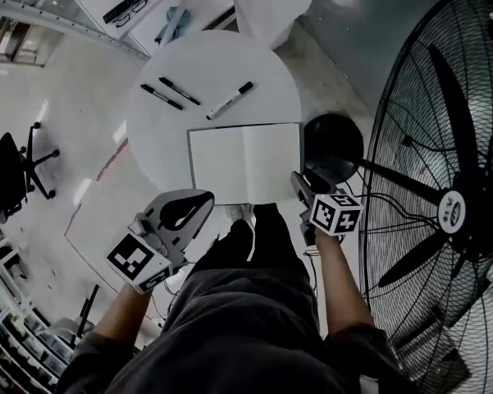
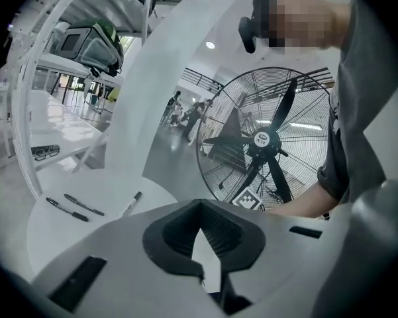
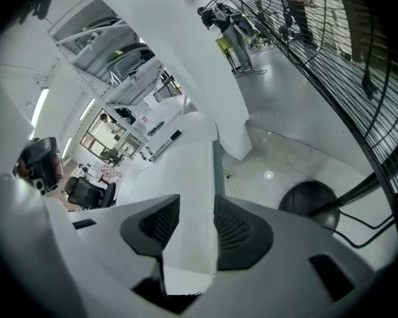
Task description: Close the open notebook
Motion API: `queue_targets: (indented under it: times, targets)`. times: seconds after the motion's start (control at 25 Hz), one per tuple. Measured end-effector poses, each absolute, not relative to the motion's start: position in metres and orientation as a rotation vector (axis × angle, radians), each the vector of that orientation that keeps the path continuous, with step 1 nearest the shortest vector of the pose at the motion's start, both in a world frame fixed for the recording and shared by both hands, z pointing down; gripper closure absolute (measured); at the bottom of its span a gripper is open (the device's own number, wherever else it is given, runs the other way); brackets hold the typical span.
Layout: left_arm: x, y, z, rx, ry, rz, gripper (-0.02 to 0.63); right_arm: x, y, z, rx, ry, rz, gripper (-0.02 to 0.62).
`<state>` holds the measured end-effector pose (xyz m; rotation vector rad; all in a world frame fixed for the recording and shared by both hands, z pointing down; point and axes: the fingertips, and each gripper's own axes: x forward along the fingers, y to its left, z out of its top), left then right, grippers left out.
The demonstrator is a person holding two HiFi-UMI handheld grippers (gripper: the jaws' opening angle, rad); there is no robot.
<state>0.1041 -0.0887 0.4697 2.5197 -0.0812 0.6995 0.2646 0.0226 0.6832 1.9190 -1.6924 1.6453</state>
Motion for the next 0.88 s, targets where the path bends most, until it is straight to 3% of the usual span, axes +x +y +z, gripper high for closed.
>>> queue_targets:
  times: [0.4, 0.88]
  targets:
    - [0.119, -0.089, 0.48, 2.542, -0.071, 0.673, 0.592, 0.258, 0.046, 0.711, 1.858, -1.72, 1.81, 0.342]
    - [0.123, -0.071, 0.492, 2.499, -0.042, 0.725, 0.592, 0.24, 0.064, 0.733, 1.749, -1.782, 2.027, 0.334]
